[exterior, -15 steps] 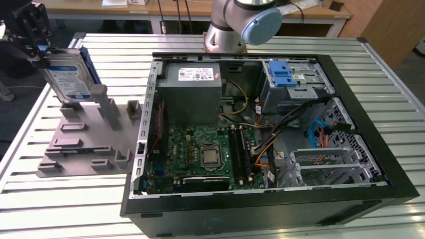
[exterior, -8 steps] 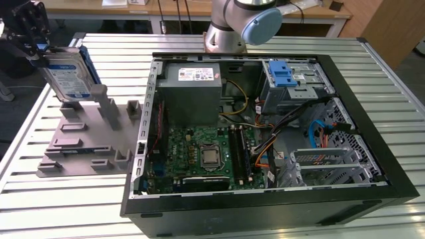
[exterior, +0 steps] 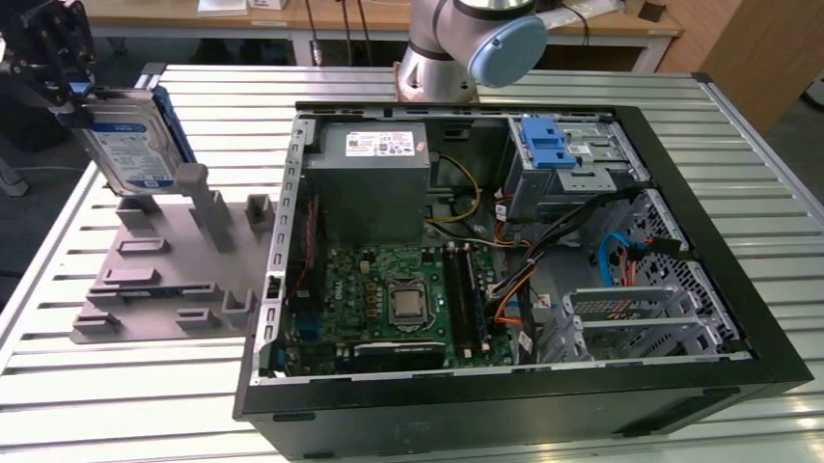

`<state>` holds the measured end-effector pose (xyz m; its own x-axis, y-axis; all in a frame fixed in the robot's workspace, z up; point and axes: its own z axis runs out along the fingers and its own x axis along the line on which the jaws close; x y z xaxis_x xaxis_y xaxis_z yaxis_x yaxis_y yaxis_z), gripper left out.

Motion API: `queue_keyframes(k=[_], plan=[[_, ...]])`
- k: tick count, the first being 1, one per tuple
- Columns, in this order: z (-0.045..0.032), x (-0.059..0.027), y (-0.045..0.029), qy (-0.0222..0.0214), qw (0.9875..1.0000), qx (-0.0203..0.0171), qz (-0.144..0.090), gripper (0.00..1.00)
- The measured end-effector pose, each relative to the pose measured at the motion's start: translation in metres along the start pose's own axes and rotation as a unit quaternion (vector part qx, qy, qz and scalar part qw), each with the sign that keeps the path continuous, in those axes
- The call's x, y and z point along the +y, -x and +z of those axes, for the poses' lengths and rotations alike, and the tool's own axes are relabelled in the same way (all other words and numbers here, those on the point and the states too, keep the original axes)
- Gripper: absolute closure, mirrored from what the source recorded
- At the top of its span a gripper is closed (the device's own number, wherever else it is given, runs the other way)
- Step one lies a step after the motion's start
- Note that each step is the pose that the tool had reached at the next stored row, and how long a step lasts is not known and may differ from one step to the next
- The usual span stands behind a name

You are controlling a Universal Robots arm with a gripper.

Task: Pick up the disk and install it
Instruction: 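Pick up the disk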

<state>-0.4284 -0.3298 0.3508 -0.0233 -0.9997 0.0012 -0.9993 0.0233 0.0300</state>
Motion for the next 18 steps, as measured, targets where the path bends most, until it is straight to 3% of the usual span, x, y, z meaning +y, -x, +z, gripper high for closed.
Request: queue_keyframes(k=[18], plan=[[-0.0066,0.0002,0.0,0.0001,1.0,0.0001,0.0,0.64]])
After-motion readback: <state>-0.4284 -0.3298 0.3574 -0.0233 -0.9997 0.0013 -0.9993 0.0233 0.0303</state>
